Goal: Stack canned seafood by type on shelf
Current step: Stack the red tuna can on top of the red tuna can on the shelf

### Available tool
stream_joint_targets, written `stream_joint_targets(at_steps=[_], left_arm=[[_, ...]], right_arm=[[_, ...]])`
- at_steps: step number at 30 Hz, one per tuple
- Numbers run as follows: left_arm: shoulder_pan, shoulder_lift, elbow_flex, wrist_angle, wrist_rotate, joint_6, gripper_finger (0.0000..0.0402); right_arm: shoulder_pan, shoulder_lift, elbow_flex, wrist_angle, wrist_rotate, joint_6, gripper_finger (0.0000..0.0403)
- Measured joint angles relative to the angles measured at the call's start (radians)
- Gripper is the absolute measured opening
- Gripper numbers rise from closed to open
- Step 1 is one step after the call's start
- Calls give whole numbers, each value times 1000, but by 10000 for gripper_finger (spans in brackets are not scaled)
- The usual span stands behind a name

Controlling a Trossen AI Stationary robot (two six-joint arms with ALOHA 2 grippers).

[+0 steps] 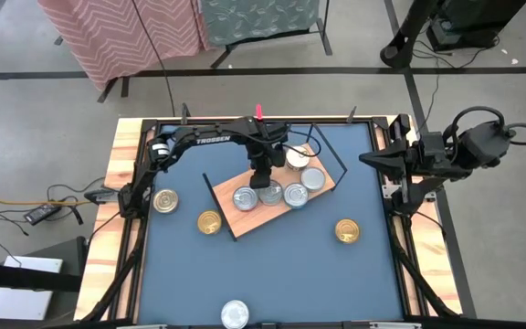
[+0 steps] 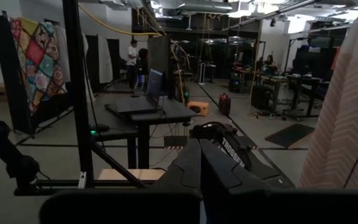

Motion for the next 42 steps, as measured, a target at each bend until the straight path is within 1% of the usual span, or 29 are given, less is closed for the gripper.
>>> stream_joint_targets(at_steps=[8, 14, 17, 20, 24, 32, 39, 42], left_arm=[[-18, -10, 41, -15, 3, 17, 0], [-14, -10, 41, -10, -45, 21, 0], [-17, -10, 41, -11, -89, 35, 0], [-16, -10, 42, -11, -80, 36, 0], [-15, -10, 39, -8, -100, 37, 0], [-16, -14, -12, -3, -93, 36, 0], [-16, -14, -14, 0, -95, 33, 0], [-16, -14, -14, 10, -113, 34, 0]], right_arm=[[-6, 4, 0, 0, 12, 0, 6], [-10, 5, 0, 0, 15, 0, 6], [-10, 5, 0, 0, 14, 3, 6], [-10, 5, 0, 0, 14, 3, 6], [-10, 5, 0, 0, 14, 3, 6], [-10, 5, 0, 1, 14, 2, 6], [-10, 5, 0, 1, 14, 0, 6], [-10, 5, 0, 1, 14, 0, 6]])
